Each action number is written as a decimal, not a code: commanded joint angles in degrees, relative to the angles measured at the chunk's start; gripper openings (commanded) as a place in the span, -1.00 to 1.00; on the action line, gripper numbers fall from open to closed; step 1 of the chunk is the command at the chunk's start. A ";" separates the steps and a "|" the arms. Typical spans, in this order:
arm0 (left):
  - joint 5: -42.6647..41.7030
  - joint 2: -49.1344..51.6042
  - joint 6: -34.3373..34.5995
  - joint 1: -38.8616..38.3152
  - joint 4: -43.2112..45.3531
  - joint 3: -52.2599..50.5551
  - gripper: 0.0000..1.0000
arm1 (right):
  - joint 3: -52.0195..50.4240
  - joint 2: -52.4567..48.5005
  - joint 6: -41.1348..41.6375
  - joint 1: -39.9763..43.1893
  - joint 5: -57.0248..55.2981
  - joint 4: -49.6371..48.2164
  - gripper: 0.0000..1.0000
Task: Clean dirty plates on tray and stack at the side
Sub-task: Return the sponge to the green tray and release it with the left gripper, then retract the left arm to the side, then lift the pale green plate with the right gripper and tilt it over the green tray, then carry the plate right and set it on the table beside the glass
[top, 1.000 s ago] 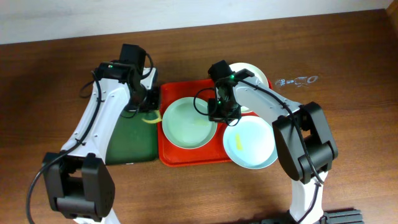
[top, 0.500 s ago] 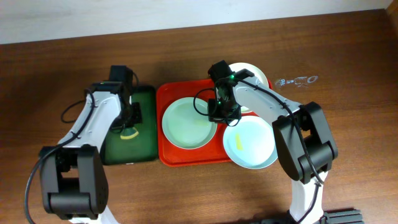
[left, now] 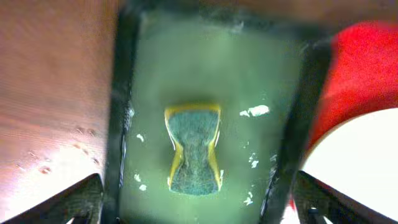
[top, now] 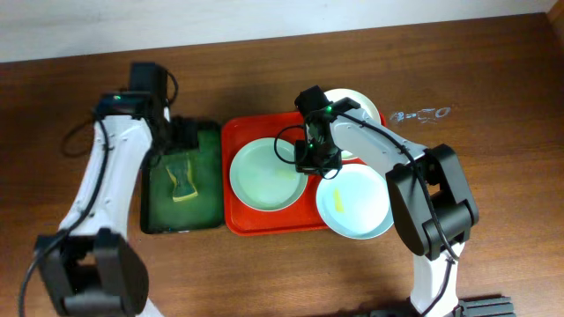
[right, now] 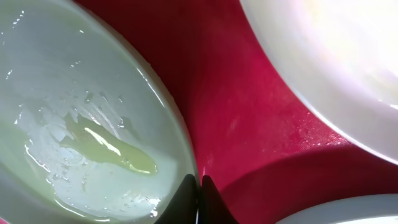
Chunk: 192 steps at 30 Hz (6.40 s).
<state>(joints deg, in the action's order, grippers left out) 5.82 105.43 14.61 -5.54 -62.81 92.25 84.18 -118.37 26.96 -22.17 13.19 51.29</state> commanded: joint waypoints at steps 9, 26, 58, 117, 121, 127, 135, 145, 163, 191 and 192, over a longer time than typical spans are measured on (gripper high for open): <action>-0.44 -4.52 0.17 0.09 -1.36 4.07 0.98 | -0.31 -0.31 0.13 -0.31 0.13 0.50 -0.92; -0.42 -4.52 0.17 0.09 -1.36 4.07 0.98 | 4.92 10.88 -1.18 -0.22 -2.29 9.46 -0.03; -13.75 -4.52 2.12 19.96 0.35 4.59 0.98 | -8.02 3.65 -0.94 -1.88 -4.13 -9.97 -0.60; -13.73 -4.52 2.12 19.96 0.35 4.59 0.98 | 12.66 8.39 -26.53 -34.29 -59.39 -31.19 -0.92; -13.73 -4.52 2.12 19.96 0.35 4.59 0.98 | 12.66 8.39 -39.47 -37.66 -68.59 -40.35 -0.92; -13.73 -4.52 2.12 19.96 0.35 4.59 0.99 | 12.66 8.41 -46.25 -39.10 -70.14 -46.73 -0.92; -13.73 -4.52 2.10 19.96 0.35 4.59 0.98 | 12.66 8.39 -46.27 -38.93 -70.99 -47.69 -0.92; -13.73 -4.52 2.12 19.96 0.35 4.59 0.99 | 12.66 8.39 -46.25 -38.84 -74.75 -48.15 -0.92; -13.73 -4.52 2.10 19.96 0.35 4.59 0.98 | 12.63 8.39 -46.18 -38.84 -74.71 -48.13 -0.92; -13.73 -4.52 2.12 19.96 0.35 4.59 0.99 | 12.63 16.11 1.22 -3.76 -1.11 -13.92 -0.92; -13.73 -4.52 2.10 19.96 0.35 4.59 0.98 | 12.63 16.70 1.22 0.39 2.14 -11.54 -0.92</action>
<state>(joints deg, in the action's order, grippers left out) -7.16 101.14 16.14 14.28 -62.43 95.90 96.05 -105.80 27.20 -29.74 2.63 36.64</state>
